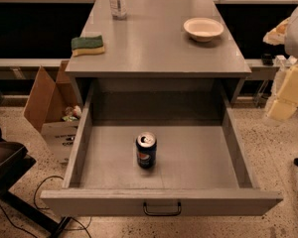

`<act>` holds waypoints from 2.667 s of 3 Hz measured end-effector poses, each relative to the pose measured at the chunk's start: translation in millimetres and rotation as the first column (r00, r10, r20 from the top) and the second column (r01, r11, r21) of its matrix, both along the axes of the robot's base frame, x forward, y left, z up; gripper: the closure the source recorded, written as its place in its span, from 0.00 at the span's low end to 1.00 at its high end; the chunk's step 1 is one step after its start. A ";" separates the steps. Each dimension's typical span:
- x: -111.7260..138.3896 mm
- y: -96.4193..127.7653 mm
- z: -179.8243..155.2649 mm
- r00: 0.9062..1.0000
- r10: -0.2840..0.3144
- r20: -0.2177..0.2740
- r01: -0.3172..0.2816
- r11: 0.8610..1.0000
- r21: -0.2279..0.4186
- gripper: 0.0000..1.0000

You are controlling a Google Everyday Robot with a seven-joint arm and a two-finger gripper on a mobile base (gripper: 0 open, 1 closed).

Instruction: Pick pepsi can from top drawer and place on counter

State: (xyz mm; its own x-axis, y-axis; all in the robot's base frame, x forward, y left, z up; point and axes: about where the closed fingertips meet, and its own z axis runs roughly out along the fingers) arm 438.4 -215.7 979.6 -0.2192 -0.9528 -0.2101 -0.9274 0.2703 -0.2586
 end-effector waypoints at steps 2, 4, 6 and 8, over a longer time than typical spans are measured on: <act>-5.4 -1.6 -59.7 1.000 0.004 -0.023 0.001 0.984 0.178 0.00; 2.2 83.2 -205.9 0.993 0.097 0.068 -0.118 0.749 0.652 0.00; 45.8 180.8 -204.7 0.977 0.088 0.195 -0.212 0.496 0.842 0.00; 51.2 185.8 -223.1 0.976 0.099 0.192 -0.215 0.540 0.814 0.00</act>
Offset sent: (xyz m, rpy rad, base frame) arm -0.0020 0.0171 -0.0942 0.4709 -0.0062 -0.0116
